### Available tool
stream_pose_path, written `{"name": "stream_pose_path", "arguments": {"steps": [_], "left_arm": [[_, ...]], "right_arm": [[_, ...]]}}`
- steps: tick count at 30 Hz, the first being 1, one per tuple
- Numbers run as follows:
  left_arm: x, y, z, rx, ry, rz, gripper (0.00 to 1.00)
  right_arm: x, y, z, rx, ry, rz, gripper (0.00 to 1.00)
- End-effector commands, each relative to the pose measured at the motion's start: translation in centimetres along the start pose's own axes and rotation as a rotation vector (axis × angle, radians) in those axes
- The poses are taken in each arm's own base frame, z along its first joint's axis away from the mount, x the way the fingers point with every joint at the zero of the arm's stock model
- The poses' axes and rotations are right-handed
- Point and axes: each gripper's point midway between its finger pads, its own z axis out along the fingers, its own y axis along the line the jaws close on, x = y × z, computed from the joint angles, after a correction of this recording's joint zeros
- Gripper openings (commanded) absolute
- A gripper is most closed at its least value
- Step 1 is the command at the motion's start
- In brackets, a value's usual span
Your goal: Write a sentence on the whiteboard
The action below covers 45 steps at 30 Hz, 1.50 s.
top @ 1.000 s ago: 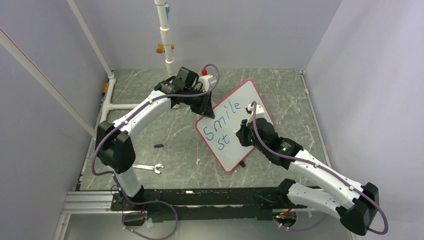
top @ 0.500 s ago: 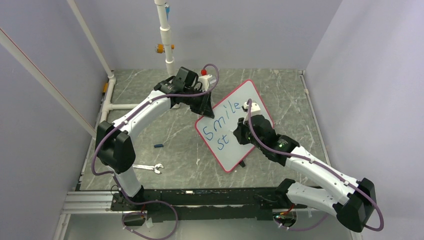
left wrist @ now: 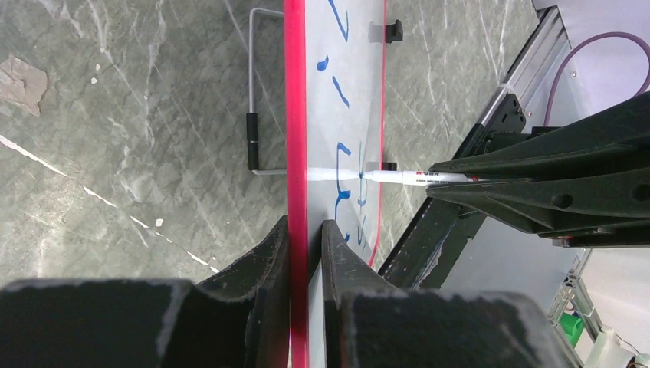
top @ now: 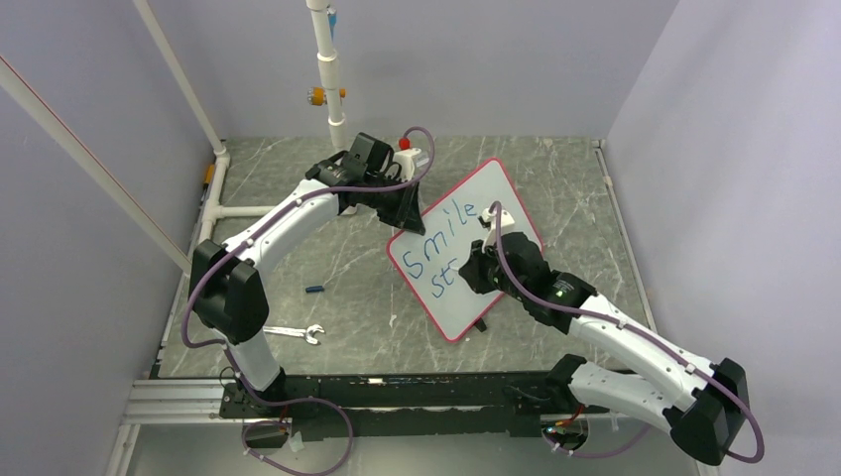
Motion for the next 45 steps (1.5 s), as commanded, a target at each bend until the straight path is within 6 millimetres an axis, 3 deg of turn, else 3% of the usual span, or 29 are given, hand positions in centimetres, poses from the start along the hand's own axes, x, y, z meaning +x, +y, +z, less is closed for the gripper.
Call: {"name": "stream_pose_path", "arguments": {"steps": [1,11,20,34,38,45], "left_arm": [[-2.4,-1.1,-1.7,-0.008,-0.103,0.111,0.00],[-2.4,-1.1,-1.8,-0.008,-0.106,0.111,0.00],[-2.4,-1.2,-1.7,-0.007,-0.104,0.114,0.00],[-2.3,-1.3,-1.7,-0.005,-0.100,0.116,0.00],[-2.3,-1.3,-1.7,-0.006,-0.099,0.116,0.00],[-2.3,-1.2,-1.6,-0.008,-0.098,0.117,0.00]], "right_arm": [[1.6,-0.2,-0.2,-0.007,0.028,0.028,0.00],[2.3,-1.5,-0.4,0.053,0.030,0.048,0.00],[-0.1,-1.8,-0.2,0.111,-0.008,0.036,0.00],[-3.7,-0.5,0.4,0.090,-0.068,0.011,0.00],[-3.3,-0.3,0.6,0.078,-0.058,0.009,0.00],[-1.1,-0.8,0.5,0.069,-0.018,0.023,0.00]]}}
